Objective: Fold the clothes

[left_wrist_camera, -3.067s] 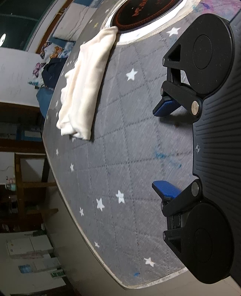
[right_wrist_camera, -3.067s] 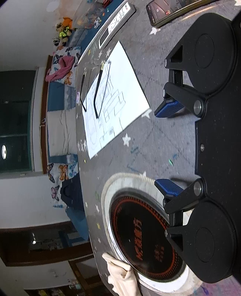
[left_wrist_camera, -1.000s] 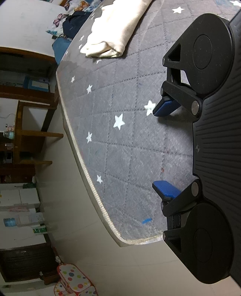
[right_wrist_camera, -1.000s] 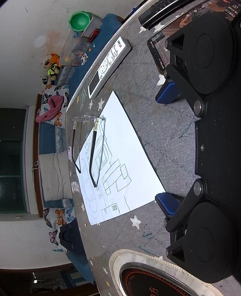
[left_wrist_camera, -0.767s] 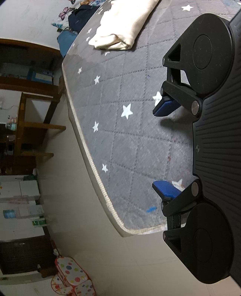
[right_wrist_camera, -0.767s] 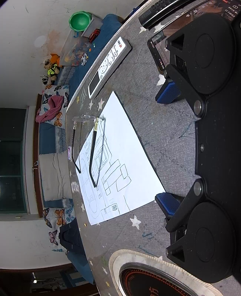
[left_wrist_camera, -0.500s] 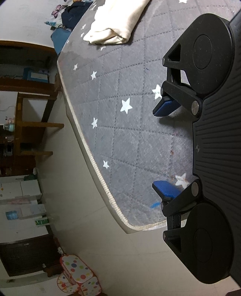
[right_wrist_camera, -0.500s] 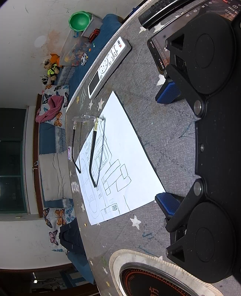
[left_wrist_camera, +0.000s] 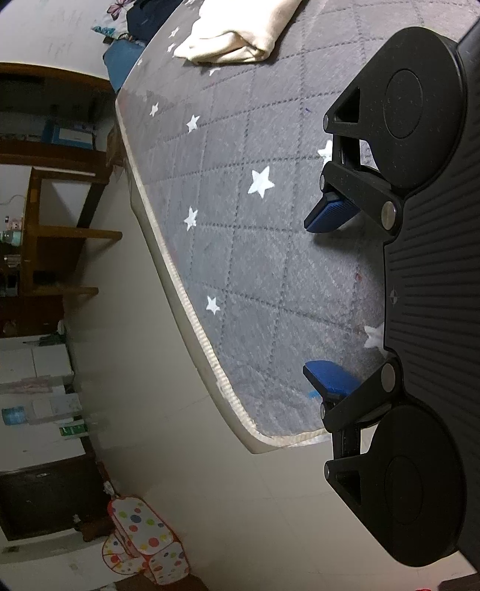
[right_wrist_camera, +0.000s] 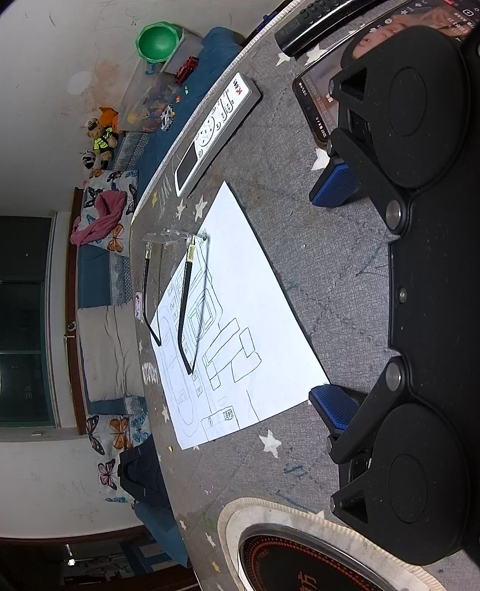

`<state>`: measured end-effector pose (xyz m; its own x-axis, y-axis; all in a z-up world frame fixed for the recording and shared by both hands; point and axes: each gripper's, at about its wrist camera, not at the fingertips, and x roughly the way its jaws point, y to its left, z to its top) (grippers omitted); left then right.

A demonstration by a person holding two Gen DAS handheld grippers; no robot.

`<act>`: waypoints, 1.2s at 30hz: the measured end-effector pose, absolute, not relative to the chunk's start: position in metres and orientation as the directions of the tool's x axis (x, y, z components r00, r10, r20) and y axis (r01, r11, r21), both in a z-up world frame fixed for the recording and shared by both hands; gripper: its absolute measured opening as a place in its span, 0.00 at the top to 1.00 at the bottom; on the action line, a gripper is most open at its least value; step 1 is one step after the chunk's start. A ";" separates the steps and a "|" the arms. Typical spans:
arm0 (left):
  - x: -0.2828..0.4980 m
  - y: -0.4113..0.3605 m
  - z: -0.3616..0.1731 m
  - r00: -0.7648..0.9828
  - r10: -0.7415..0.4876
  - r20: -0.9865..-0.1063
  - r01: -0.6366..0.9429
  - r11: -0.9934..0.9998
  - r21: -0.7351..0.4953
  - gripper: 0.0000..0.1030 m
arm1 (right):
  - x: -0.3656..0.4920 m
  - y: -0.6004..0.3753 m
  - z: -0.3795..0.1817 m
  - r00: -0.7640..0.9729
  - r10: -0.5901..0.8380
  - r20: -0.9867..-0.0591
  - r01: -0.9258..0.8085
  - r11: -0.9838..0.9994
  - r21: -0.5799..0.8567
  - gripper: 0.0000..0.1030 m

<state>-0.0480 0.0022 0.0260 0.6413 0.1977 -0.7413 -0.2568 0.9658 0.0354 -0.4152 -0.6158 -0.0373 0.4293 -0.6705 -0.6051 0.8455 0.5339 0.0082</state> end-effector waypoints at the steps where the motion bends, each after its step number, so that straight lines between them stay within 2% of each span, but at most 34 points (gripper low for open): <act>1: -0.048 0.003 0.026 0.638 0.195 -0.745 -0.257 0.966 0.033 0.25 | -0.415 -0.616 -0.037 0.429 -0.670 -0.605 0.845 0.534 0.008 0.00; 7: -0.041 0.008 0.026 0.604 0.196 -0.772 -0.274 0.961 0.029 0.25 | -0.415 -0.616 -0.037 0.429 -0.670 -0.605 0.845 0.534 0.008 0.00; 21: -0.032 0.045 0.032 0.540 0.325 -0.776 -0.482 0.875 0.031 0.25 | -0.415 -0.616 -0.037 0.429 -0.670 -0.605 0.846 0.534 0.008 0.00; 36: -0.028 0.044 0.043 0.547 0.324 -0.772 -0.473 0.880 0.035 0.25 | -0.415 -0.615 -0.037 0.429 -0.671 -0.605 0.846 0.534 0.008 0.00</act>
<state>-0.0283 0.0438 0.0427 0.5471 0.3243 -0.7717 -0.4728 0.8805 0.0348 -0.4153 -0.6154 -0.0373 0.4289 -0.6708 -0.6051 0.8457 0.5335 0.0080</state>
